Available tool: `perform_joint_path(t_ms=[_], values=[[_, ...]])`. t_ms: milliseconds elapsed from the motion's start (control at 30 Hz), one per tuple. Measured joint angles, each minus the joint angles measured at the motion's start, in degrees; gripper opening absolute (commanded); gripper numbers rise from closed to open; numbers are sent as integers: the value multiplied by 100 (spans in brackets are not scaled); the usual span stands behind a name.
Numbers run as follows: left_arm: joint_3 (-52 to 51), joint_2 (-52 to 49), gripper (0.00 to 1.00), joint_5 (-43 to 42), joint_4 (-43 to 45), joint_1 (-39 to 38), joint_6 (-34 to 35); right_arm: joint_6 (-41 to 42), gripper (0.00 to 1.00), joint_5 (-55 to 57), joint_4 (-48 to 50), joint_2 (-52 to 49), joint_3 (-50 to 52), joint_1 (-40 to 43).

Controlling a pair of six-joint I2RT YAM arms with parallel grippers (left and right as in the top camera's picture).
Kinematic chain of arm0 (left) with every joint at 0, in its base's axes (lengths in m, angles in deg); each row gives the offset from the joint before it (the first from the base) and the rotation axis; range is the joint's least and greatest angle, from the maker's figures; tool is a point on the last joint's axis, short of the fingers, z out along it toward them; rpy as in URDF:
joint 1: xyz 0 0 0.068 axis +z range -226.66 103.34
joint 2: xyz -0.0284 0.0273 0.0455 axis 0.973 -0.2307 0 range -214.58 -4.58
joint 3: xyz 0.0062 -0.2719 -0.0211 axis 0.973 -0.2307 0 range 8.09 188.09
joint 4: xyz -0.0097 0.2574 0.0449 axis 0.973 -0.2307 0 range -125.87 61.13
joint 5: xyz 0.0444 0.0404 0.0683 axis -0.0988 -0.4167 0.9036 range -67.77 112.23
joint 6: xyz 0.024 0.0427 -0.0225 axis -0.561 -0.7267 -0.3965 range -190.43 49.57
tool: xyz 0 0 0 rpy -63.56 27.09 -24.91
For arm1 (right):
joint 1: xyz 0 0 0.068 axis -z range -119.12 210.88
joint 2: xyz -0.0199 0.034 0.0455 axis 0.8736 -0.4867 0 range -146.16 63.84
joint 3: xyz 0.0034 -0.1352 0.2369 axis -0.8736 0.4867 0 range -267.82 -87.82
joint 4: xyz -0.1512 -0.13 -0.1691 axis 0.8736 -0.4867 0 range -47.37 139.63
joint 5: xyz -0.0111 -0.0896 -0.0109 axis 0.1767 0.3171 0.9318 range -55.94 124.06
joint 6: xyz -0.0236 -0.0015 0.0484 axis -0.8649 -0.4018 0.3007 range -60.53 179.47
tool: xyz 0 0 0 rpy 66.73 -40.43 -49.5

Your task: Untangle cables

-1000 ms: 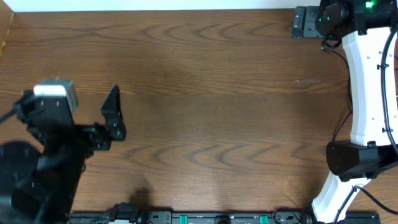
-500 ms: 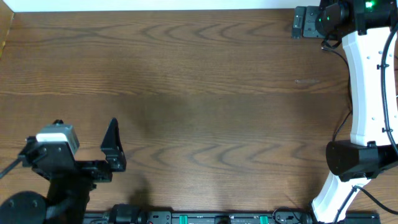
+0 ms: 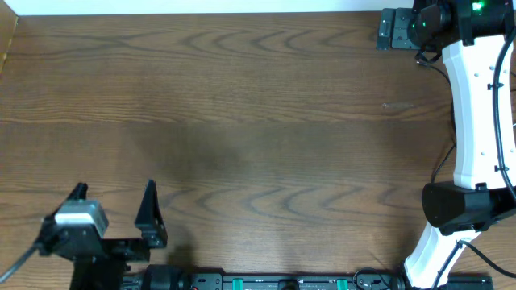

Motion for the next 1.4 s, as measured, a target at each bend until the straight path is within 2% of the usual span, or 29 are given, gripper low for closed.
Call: perform_joint_path(t_ms=[833,1133,1233,1400], values=[[-1285,1961,99,0,-9,33,0,0,99,0,0,0,0,-22],[-1469,2028,99,0,17,66,85,0,99,0,-2,0,0,-31],[-1521,2028,98,0,221,66,109,0,99,0,-2,0,0,-31],[-2024,2035,98,0,1084,70,216,0,99,-2,0,0,0,-31]])
